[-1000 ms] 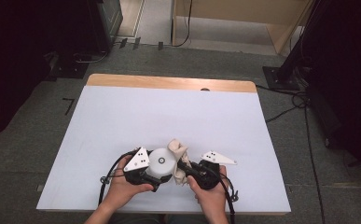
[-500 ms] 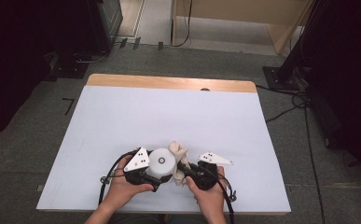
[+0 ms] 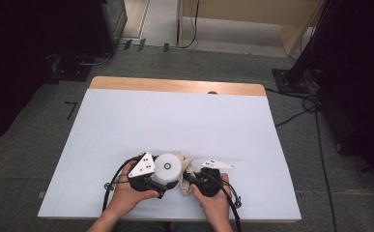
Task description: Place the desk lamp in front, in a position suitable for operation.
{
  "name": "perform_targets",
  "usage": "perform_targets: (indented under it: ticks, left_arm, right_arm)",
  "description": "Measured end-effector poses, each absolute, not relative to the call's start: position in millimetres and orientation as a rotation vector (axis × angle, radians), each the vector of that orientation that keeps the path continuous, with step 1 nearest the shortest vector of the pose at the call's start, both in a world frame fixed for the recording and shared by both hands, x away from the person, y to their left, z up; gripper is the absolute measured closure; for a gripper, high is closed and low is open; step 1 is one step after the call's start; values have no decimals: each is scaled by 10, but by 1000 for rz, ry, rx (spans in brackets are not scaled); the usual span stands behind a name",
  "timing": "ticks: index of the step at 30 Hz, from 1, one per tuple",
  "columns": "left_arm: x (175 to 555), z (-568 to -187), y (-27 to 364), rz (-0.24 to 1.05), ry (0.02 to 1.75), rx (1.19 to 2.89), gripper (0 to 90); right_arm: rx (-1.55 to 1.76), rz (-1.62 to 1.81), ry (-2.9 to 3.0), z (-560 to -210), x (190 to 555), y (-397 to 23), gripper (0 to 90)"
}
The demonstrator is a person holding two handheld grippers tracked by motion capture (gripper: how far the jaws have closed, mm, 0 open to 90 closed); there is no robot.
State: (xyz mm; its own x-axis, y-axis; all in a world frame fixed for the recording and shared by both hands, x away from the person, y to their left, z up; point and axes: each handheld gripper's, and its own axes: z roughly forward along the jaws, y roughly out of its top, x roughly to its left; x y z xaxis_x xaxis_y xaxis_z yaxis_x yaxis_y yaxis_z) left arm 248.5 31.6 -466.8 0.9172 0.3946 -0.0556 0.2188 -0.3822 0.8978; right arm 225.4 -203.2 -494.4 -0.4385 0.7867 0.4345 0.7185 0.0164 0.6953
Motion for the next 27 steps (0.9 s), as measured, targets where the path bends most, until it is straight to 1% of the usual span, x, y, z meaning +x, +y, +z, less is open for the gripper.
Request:
perform_targets:
  ticks: [6, 11, 18, 19, 20, 27]
  left_arm:
    - [2484, -4665, 319, 202, 441, 1982, 78]
    - [2483, -4663, 320, 202, 439, 1983, 78]
    - [2474, -4650, 335, 210, 437, 1979, 74]
    - [2468, -4644, 339, 217, 437, 1972, 70]
    - [2458, -4625, 342, 221, 446, 1966, 9]
    - [2365, -4500, 334, 277, 561, 1936, 0]
  right_arm:
    - [1613, 1483, 2158, -4891, 2242, -2058, 798]
    - [1512, 1607, 2093, -4684, 2174, -2105, 797]
    - [1519, 1601, 2086, -4669, 2179, -2131, 797]
    - [1521, 1600, 2083, -4677, 2184, -2139, 797]
    - [1532, 1593, 2076, -4683, 2192, -2157, 797]
    - [1543, 1585, 2062, -4688, 2215, -2193, 797]
